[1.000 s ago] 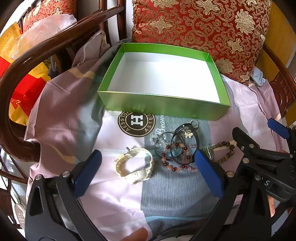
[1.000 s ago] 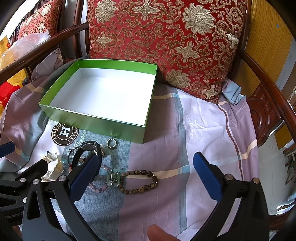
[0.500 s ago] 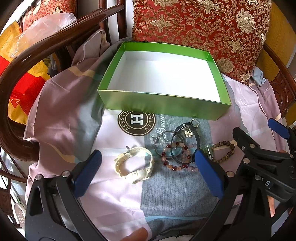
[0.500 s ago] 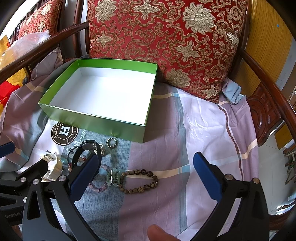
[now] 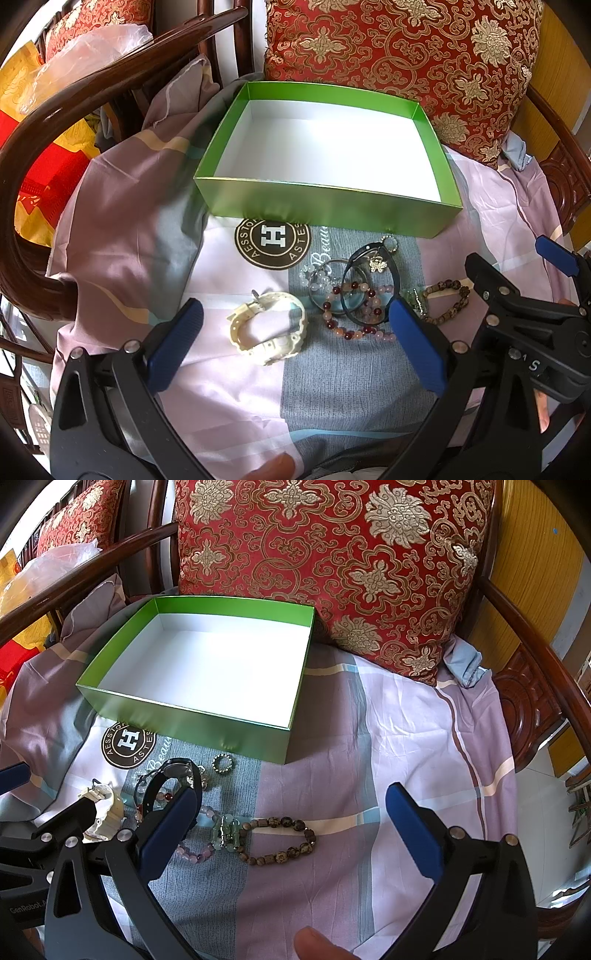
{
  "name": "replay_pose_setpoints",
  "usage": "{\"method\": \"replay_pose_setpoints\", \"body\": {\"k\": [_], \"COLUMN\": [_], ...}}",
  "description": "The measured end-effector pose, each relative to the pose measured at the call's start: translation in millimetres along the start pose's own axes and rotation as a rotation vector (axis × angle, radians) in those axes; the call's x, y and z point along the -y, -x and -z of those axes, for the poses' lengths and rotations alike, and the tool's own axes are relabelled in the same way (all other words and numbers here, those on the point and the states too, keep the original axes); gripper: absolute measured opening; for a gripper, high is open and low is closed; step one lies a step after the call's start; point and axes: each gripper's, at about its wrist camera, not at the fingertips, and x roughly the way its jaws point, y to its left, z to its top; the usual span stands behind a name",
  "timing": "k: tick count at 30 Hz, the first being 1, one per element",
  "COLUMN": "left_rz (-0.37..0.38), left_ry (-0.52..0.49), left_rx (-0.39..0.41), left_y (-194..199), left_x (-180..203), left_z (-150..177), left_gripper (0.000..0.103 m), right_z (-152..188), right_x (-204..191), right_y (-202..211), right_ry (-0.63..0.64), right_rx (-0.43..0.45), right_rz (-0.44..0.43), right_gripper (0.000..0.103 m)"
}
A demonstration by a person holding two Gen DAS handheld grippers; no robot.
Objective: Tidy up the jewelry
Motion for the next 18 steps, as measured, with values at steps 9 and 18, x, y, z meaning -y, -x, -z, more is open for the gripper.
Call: {"method": "replay_pose_setpoints", "body": {"k": [9, 18], "left_rz": [0.009, 0.048], "left_ry": [0.0, -0.006], "left_rx": [-0.012, -0.1], "left_y": [-15, -56], "left_x": [-7, -19], "left_z": [8, 22], "left_gripper": [0.101, 0.069], "right_z": [5, 28], "right_x": [21, 16], "right_y": [-26, -82], "right_ry": [0.04, 0.03], "right_rx": [-0.063, -0.289], "right_rz": [0.054, -0.057], "right_gripper": [0.102, 0.063]}}
